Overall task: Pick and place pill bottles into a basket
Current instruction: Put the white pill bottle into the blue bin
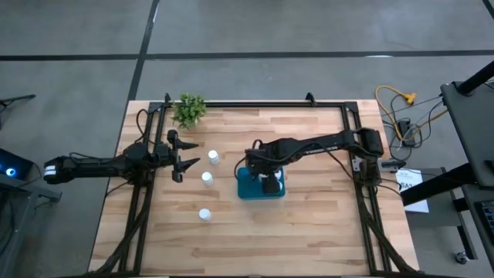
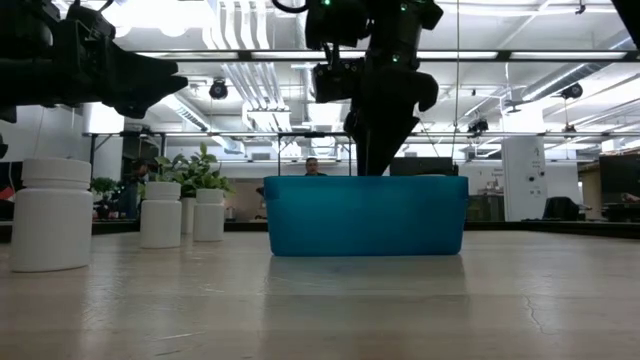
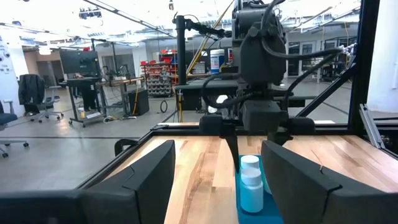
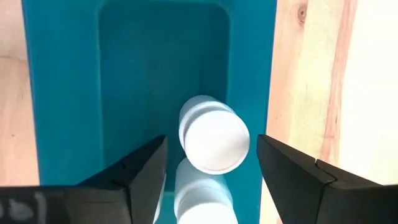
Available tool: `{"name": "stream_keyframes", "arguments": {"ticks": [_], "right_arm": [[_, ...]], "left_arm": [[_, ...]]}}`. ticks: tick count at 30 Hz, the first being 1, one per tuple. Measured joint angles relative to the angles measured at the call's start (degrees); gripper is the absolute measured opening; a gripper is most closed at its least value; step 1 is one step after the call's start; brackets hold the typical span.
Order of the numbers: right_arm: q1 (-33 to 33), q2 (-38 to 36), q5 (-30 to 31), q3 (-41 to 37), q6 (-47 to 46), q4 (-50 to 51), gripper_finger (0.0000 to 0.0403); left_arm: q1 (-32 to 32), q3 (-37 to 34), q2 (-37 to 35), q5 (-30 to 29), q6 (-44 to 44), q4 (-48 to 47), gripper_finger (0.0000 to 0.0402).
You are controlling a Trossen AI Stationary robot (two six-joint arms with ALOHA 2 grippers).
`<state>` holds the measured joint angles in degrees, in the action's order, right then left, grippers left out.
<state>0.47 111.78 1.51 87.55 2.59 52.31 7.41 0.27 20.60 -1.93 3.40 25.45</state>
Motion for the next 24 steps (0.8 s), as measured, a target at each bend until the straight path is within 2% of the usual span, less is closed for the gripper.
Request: {"name": "stream_keyframes", "arguments": {"ticks": [15, 24], "right_arm": [[0.0, -3.9, 0.0, 0.1, -1.0, -0.2, 0.0237], [0.0, -6.8, -1.8, 0.1, -7.0, -3.9, 0.0233]], "left_arm": [[0.0, 0.0, 0.0, 0.0, 0.0, 0.0, 0.0222], [0.0, 0.0, 0.0, 0.0, 0.0, 0.0, 0.0222]]}}
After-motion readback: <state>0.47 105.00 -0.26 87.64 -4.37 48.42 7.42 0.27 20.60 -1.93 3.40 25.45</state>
